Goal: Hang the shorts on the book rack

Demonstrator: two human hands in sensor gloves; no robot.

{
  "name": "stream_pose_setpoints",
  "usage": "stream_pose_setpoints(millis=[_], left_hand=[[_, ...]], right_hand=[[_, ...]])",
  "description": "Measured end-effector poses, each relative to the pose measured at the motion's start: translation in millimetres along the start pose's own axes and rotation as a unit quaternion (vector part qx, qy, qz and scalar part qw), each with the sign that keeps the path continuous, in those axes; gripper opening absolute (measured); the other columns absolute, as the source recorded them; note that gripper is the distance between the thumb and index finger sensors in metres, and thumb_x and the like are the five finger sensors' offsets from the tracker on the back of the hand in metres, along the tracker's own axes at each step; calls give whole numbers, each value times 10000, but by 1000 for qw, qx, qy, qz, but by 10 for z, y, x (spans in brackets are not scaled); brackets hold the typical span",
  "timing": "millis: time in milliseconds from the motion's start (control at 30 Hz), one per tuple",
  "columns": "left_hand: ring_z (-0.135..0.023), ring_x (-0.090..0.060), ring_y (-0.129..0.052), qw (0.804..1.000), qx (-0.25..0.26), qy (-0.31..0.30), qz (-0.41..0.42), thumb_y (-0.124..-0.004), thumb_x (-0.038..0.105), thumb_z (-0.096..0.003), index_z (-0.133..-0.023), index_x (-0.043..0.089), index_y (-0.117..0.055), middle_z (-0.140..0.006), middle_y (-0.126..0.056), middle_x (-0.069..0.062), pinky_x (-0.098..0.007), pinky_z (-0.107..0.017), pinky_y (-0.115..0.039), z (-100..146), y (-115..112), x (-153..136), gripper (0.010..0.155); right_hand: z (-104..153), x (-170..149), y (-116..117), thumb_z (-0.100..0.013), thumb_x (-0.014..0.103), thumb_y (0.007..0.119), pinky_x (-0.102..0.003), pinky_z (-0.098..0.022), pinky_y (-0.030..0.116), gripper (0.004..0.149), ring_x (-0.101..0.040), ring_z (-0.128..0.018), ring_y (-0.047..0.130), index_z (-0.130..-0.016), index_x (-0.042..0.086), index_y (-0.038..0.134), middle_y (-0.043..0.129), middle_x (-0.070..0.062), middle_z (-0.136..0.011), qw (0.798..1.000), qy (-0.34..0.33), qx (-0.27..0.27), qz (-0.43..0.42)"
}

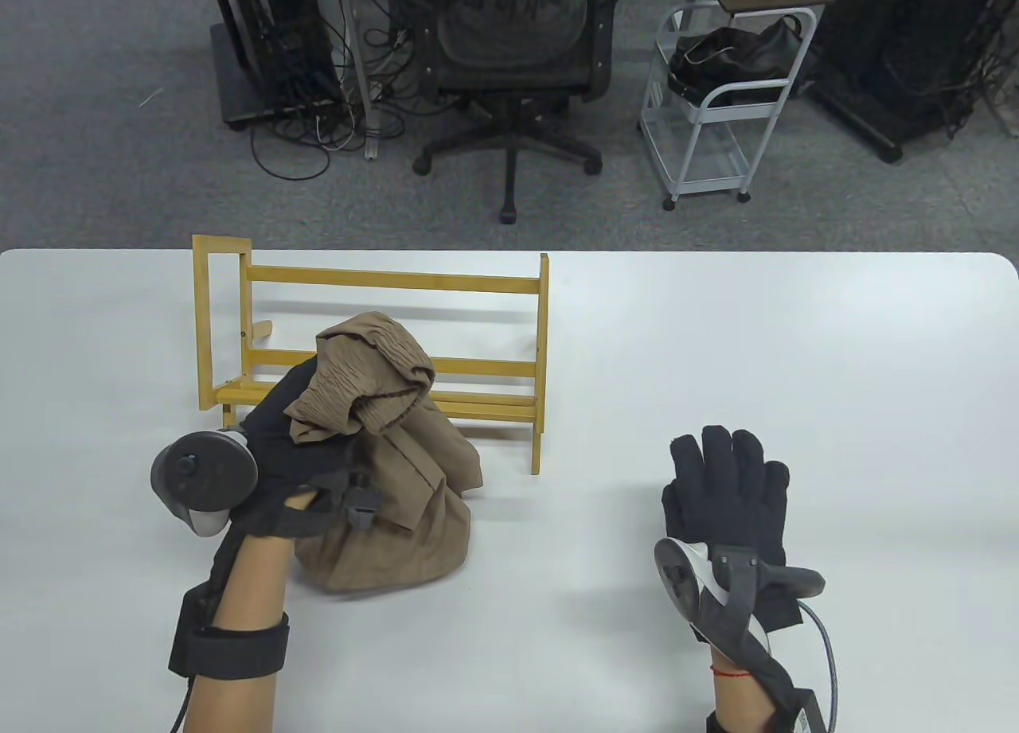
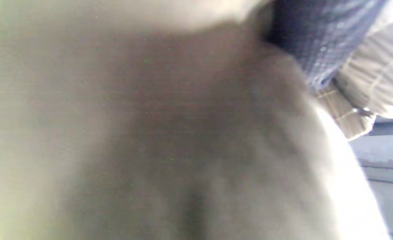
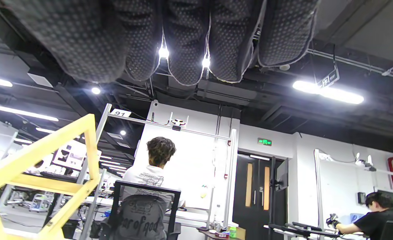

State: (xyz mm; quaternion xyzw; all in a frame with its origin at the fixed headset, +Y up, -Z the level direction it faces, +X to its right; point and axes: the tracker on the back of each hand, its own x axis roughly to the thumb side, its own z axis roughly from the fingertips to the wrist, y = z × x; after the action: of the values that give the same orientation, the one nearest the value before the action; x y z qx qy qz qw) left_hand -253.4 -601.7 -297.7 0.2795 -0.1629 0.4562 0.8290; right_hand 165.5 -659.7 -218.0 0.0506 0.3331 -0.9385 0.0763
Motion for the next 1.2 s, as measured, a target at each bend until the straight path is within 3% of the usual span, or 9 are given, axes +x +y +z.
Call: stream_pose_setpoints(millis=[733,1200], left_hand=[[-722,-272,-990,998,-16,68,3,-918,519,-435,-921,304,-771,-842,-947,28,-514,-543,-784,-551,35,-190,552],[-731,-269,-976,991,-32,125,22,-888,531,-454,-949,294,-738,-865,-924,20,-507,-552,-773,-805,-177,-413,569]], right_hand=[[36,100,200,-426,547,782,-522,-752,648,531,-273,-1032,729,-932,402,708,699,51,-1095,999,-11,52,-7],[23,33,160,-423,552,780,-522,-746,656,533,-276,-1023,741,-930,397,715,707,47,-1091,998,8,49,-39]])
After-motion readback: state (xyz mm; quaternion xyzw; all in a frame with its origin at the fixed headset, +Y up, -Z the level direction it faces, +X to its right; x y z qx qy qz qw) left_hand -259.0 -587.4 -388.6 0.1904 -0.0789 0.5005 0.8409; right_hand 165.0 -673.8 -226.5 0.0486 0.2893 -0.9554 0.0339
